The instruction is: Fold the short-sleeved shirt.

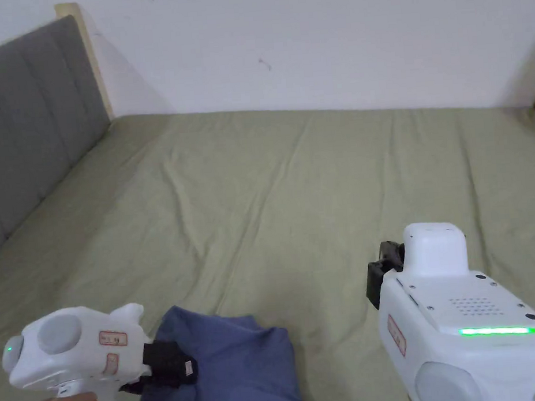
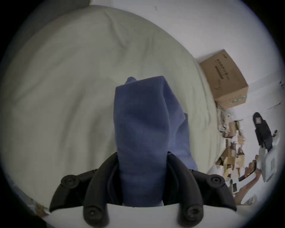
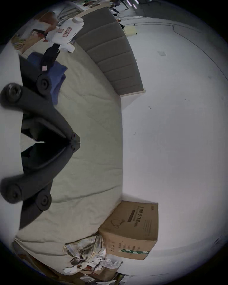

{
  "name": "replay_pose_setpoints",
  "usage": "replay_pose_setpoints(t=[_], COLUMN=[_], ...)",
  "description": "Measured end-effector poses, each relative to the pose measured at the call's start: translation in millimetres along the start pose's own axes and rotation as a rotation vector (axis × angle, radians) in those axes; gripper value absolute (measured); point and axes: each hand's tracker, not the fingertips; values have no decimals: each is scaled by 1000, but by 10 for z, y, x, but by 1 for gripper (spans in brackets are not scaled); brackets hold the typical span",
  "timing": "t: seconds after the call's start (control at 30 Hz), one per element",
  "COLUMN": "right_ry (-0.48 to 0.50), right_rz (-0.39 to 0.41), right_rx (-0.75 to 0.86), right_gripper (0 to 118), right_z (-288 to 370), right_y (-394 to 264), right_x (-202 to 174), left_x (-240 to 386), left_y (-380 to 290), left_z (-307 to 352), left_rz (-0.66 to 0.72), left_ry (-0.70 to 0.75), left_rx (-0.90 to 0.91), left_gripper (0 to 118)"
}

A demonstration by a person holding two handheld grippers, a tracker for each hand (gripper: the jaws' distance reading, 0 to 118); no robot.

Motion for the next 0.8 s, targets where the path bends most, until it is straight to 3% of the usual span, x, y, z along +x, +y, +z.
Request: replay_pose_setpoints(t=[0.43,0.67,0.7,0.77,0.8], right_ry=[57,103,108,112,114], right_rz=[17,50,54,58,56], right_rx=[69,45,41,25,18], right_gripper=[1,1,0,1,1], right_z=[-253,-344,-352,-382,-396], right_y=[81,8,-5,-28,-33], right_x=[-802,-1022,-1029,-1026,-1022], left_x=[-723,-1082,-1111,-1100,-1085], left_y=[353,428,421,359,336], left_z=[647,688,689,685,675], left_rz=[-75,-166,-148,-144,-144], left_ry=[501,786,793,809,820], left_rx=[51,68,85,102,107], left_gripper=[32,34,41,93,108])
